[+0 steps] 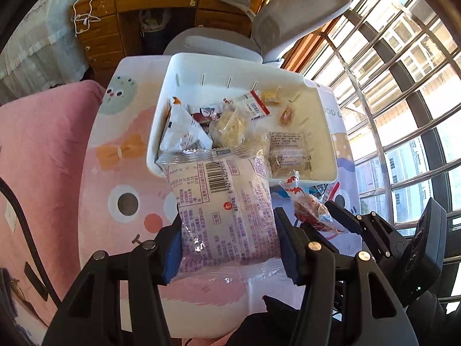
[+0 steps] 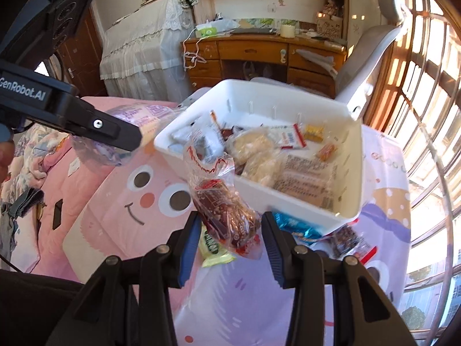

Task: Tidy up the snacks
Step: 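Lift both held bags and carry them over the white basket, then lower both bags into the basket and open both grippers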

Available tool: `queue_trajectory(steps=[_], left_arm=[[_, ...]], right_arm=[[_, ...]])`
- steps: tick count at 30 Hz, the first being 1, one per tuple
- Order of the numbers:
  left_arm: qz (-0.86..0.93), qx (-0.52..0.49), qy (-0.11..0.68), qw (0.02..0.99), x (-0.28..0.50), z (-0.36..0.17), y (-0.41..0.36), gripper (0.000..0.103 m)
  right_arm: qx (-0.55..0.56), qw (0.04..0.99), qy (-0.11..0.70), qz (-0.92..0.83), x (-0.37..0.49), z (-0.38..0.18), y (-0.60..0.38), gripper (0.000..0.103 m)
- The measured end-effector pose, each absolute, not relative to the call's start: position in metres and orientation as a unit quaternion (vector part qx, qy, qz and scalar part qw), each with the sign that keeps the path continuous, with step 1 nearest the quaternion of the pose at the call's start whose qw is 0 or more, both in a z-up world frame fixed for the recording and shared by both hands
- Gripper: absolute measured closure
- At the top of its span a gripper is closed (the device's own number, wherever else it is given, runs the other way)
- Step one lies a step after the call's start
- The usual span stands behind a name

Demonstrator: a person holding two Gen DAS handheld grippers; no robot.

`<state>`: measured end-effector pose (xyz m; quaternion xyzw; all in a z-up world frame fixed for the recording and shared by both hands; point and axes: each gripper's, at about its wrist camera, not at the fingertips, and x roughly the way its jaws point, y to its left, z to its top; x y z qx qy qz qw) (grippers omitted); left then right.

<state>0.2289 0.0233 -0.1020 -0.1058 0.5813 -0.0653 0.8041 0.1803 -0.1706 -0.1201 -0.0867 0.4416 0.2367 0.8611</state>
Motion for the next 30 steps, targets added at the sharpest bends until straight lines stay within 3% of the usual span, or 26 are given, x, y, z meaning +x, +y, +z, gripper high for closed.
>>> queue_trajectory(steps=[10, 22, 25, 30], left_arm=[[-0.093, -0.074, 0.544, 0.831, 0.269, -0.062, 0.008, 0.047], [-0.108, -0.039, 0.534, 0.838, 0.328, -0.076, -0.006, 0.046], [-0.110, -0.043, 0.550, 0.827, 0.336, -0.088, -0.007, 0.033], [-0.124, -0.056, 0.557, 0.819, 0.337, -0.094, -0.009, 0.033]], right_arm=[[-0.076, 0.893, 0.409, 0.171, 0.220, -0.089, -0.197, 0.060], [-0.040, 0.906, 0.403, 0.123, 0.261, -0.084, -0.205, 0.058], [-0.023, 0.904, 0.412, 0.116, 0.267, -0.089, -0.205, 0.058], [-0.022, 0.891, 0.440, 0.111, 0.269, -0.099, -0.206, 0.053]])
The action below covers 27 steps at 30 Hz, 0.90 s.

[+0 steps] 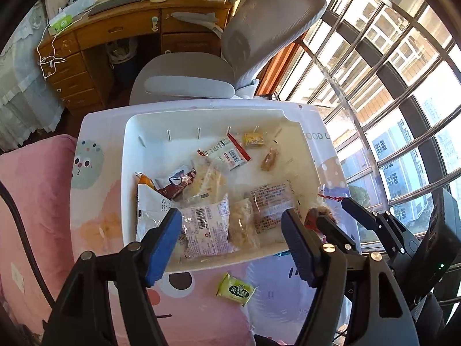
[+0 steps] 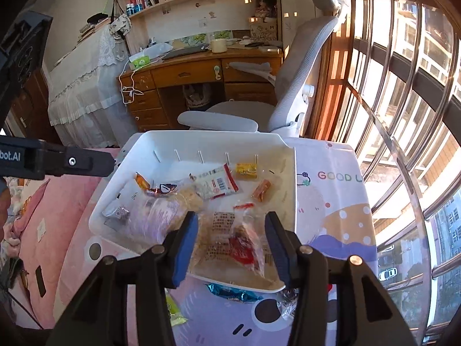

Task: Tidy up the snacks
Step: 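Lower both bags into the basket and open both grippers, then withdraw both grippers toward the green packet and the dark red-strip packet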

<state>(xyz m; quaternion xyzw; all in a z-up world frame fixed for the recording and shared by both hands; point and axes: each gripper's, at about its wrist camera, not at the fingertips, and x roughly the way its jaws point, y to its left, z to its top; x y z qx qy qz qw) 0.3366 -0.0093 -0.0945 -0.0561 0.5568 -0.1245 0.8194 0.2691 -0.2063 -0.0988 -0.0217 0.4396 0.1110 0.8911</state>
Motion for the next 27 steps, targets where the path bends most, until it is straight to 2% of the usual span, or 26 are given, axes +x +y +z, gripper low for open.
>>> queue_trajectory(steps=[15, 27], left_arm=[[-0.083, -0.087, 0.571, 0.812, 0.287, -0.093, -0.014, 0.033], [-0.013, -0.114, 0.594, 0.796, 0.239, -0.123, -0.012, 0.033]], right_arm=[[0.015, 0.883, 0.458, 0.099, 0.234, -0.099, -0.245, 0.043], [0.031, 0.862, 0.494, 0.105, 0.206, -0.122, -0.285, 0.039]])
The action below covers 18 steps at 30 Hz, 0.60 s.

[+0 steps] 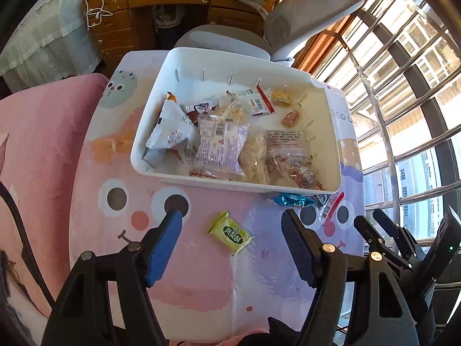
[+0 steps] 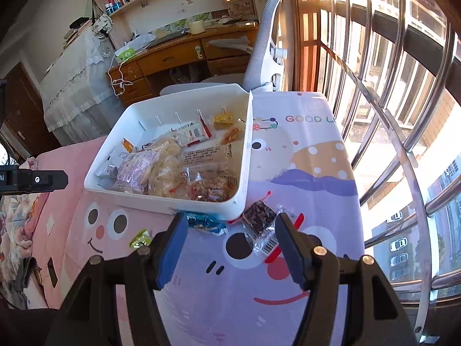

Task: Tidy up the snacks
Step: 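Withdraw both grippers toward the green packet and the dark red-strip packet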

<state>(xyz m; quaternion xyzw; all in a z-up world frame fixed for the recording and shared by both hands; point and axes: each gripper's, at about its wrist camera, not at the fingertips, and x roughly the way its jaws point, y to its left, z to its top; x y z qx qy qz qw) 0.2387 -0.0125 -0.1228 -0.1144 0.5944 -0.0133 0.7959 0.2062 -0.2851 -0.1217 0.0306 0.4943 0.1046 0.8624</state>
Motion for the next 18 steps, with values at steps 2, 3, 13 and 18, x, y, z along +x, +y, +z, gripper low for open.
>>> queue_trajectory(steps=[2, 3, 13, 18], left_arm=[[-0.004, -0.115, 0.598, 0.793, 0.231, -0.129, -0.017, 0.033], [0.001, -0.114, 0.600, 0.792, 0.228, -0.132, -0.019, 0.033], [0.032, -0.105, 0.638, 0.762, 0.210, -0.175, -0.042, 0.033], [0.042, -0.101, 0.660, 0.743, 0.212, -0.199, -0.052, 0.033]], right_arm=[[0.035, 0.856, 0.503, 0.110, 0.205, -0.128, -0.290, 0.039], [0.038, 0.852, 0.509, 0.113, 0.204, -0.131, -0.292, 0.039], [0.058, 0.824, 0.547, 0.136, 0.212, -0.162, -0.310, 0.039], [0.053, 0.820, 0.551, 0.145, 0.218, -0.180, -0.313, 0.039]])
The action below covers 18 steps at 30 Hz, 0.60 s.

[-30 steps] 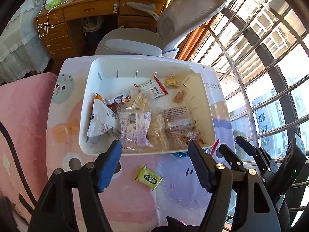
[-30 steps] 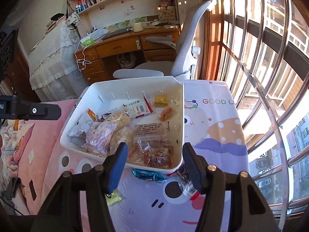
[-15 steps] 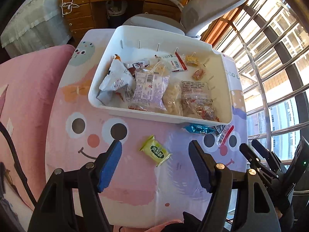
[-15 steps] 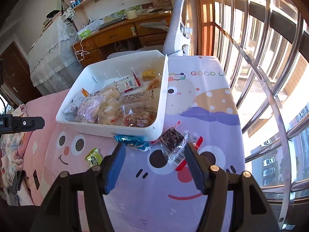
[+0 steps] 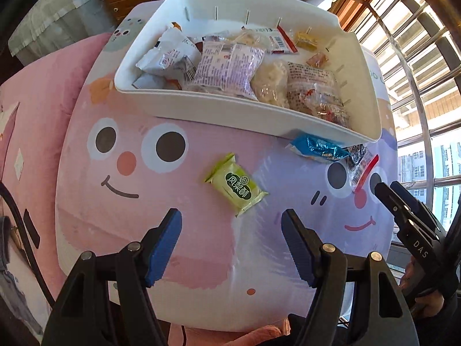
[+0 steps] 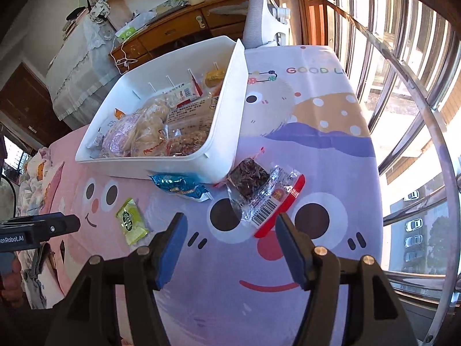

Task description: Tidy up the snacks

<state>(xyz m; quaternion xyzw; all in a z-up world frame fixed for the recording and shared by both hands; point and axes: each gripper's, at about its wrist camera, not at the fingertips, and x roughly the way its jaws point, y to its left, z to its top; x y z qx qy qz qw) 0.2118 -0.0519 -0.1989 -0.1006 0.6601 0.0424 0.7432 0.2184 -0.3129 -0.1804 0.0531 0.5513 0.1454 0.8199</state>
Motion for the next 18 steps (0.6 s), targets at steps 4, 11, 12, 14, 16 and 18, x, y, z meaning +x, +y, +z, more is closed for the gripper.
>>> queue_trajectory(steps=[4, 11, 12, 14, 16, 18], left_arm=[[0.053, -0.094, 0.671, 0.734, 0.215, -0.219, -0.057, 0.033], [0.077, -0.099, 0.677, 0.726, 0.220, -0.256, -0.064, 0.033], [0.077, -0.100, 0.677, 0.725, 0.221, -0.260, -0.064, 0.033], [0.075, -0.103, 0.681, 0.721, 0.222, -0.268, -0.065, 0.033], [0.076, -0.109, 0.686, 0.715, 0.223, -0.277, -0.067, 0.033], [0.080, -0.117, 0.687, 0.712, 0.225, -0.283, -0.068, 0.033]], right_arm=[[0.037, 0.827, 0.540, 0.152, 0.223, -0.192, -0.312, 0.039], [-0.024, 0.843, 0.506, 0.184, 0.230, -0.210, -0.307, 0.039], [-0.032, 0.844, 0.502, 0.188, 0.231, -0.212, -0.306, 0.039], [-0.049, 0.847, 0.491, 0.197, 0.233, -0.217, -0.304, 0.039], [-0.063, 0.849, 0.485, 0.200, 0.235, -0.223, -0.303, 0.039], [-0.073, 0.850, 0.482, 0.199, 0.237, -0.228, -0.301, 0.039]])
